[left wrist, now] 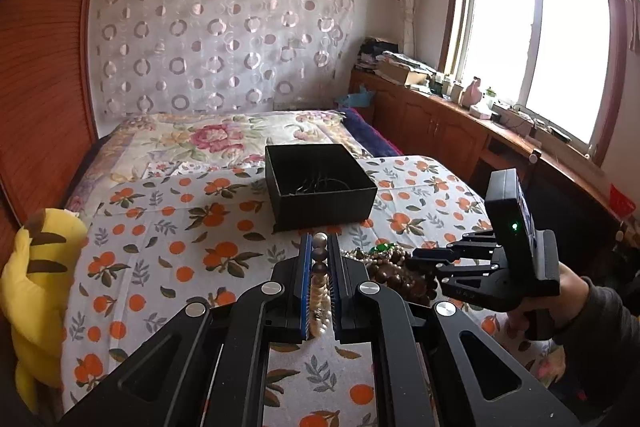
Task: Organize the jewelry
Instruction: 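Carry the bead bracelet with the right gripper into the box while the left gripper lifts the pearls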
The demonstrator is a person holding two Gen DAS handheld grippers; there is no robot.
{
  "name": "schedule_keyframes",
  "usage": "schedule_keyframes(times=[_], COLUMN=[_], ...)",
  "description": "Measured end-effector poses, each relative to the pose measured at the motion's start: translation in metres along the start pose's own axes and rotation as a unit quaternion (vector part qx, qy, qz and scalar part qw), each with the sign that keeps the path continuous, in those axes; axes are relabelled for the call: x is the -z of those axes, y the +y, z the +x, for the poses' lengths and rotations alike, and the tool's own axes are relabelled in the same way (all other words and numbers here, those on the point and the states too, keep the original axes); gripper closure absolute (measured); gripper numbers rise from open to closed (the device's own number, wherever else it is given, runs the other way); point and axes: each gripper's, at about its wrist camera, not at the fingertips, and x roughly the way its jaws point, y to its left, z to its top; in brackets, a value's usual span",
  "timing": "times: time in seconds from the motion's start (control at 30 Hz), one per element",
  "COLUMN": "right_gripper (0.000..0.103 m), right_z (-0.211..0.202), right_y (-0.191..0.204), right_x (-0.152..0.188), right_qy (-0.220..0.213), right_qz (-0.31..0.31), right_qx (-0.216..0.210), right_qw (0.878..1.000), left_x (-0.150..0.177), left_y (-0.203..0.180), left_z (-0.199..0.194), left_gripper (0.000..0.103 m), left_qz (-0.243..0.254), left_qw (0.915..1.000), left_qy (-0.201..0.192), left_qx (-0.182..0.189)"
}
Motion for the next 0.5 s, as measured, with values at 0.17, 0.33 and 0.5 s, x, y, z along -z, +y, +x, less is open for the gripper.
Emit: schedule_keyframes(times=[0.17,0.33,0.5], right_gripper=[0.088,0.088,0.088], right_z=[-0.014,-0.053,-0.081], right_y=[0.004,0.006,0.008], right_x=[0.000,-0.013,-0.030], right_qy=[-0.018,-0.066,-0.096], right_qz=[-0.008,-0.019,-0.032], right_qx=[-0.001,0.002,0.008], right_qw=[1.000,0.998,0.995], left_x=[0.006,0.011,0.012], left_y=[0.005,0.007,0.007], left_z=[0.002,0.006,0.008], left_gripper=[0.096,0.096,0.096], left_qz=[-0.006,-0.010,-0.011], left_qw=[1.0000,0.9999,0.9999], left_qy=[0.003,0.007,0.008], left_qx=[0.002,0.004,0.006])
